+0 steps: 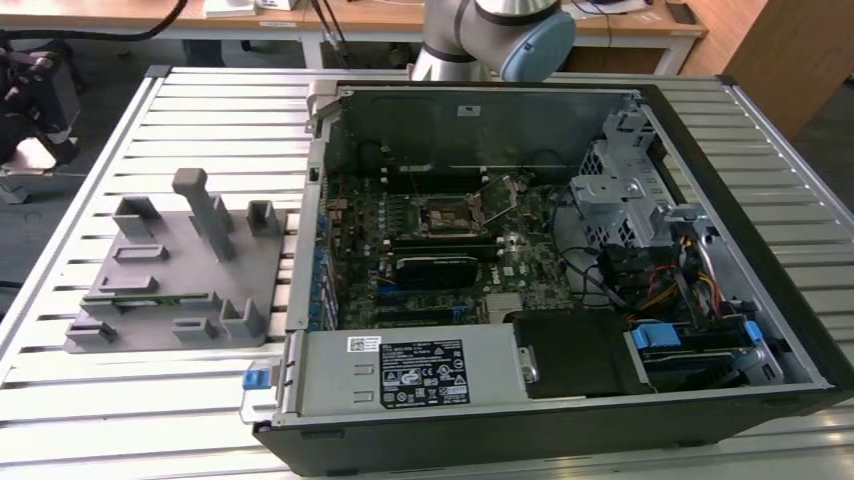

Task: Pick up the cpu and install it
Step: 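Pick up the cpu and move it towards the insertion slot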

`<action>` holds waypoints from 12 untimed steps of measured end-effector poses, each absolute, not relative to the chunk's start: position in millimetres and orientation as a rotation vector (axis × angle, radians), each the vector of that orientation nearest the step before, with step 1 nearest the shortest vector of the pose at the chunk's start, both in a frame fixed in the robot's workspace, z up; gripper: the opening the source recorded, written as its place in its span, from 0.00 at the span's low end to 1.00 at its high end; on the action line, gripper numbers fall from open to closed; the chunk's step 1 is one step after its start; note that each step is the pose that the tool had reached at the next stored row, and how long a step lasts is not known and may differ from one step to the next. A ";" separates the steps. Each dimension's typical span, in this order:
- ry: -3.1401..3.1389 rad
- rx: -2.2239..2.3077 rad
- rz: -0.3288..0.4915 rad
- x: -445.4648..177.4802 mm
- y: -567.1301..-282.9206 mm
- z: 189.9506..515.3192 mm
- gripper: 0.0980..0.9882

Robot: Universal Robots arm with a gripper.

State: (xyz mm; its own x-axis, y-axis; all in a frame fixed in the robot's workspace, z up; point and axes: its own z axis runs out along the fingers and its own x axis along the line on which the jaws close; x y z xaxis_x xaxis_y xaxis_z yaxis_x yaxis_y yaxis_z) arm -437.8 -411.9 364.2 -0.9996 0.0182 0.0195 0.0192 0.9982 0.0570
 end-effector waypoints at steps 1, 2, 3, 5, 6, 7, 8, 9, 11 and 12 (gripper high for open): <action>-3.121 -0.029 -0.089 -437.7 -411.9 368.7 0.50; -3.121 -0.029 -0.089 -437.7 -411.9 373.4 0.50; -3.121 -0.029 -0.089 -437.7 -411.9 377.7 0.50; -3.121 -0.029 -0.089 -436.7 -411.8 381.5 0.50; -3.121 -0.029 -0.089 -435.0 -411.9 381.6 0.50; -3.121 -0.029 -0.090 -431.5 -411.9 381.6 0.50; -3.121 -0.029 -0.090 -427.1 -411.9 381.7 0.50; -3.121 -0.029 -0.091 -422.6 -411.9 381.7 0.50; -3.121 -0.029 -0.092 -413.6 -411.9 381.6 0.50; -3.121 -0.029 -0.092 -409.1 -411.9 381.7 0.50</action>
State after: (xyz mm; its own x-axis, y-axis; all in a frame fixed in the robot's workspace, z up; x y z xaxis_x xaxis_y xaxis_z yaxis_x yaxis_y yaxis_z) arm -409.1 -411.9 381.7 -0.9996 0.0181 0.0193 0.0192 0.9981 0.0586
